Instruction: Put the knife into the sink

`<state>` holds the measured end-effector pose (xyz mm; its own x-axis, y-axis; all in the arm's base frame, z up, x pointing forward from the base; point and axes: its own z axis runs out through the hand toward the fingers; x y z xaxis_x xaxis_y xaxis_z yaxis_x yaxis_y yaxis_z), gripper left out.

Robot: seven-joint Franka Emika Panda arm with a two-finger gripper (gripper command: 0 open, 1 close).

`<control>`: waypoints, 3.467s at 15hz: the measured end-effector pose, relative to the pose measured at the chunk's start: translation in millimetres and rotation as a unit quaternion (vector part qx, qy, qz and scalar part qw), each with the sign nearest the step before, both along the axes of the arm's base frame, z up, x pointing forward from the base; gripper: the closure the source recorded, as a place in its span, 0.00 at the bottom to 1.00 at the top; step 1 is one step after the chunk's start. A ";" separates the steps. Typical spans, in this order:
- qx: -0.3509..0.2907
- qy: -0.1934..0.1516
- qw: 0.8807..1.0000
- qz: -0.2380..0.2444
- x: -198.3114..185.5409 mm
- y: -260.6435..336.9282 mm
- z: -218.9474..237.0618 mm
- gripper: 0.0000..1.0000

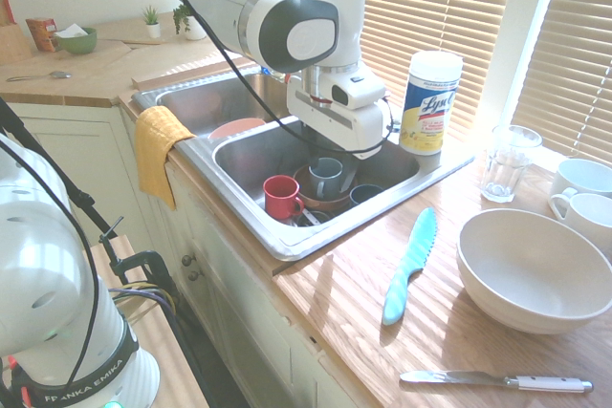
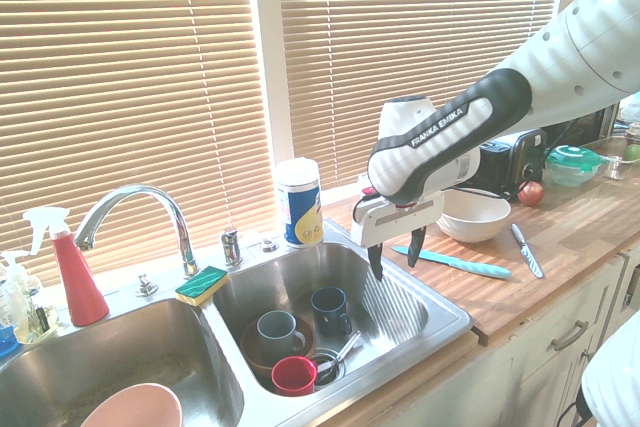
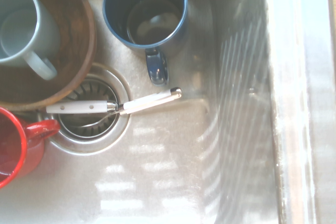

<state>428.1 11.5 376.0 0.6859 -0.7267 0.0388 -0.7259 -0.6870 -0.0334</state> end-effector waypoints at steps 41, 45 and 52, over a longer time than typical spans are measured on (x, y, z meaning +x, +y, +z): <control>-0.020 0.033 0.970 0.239 -4.8 -180.6 -61.5 1.00; -0.020 0.032 0.971 0.236 -5.0 -182.2 -61.7 1.00; -0.014 0.025 0.977 0.210 -11.4 -195.4 -61.5 1.00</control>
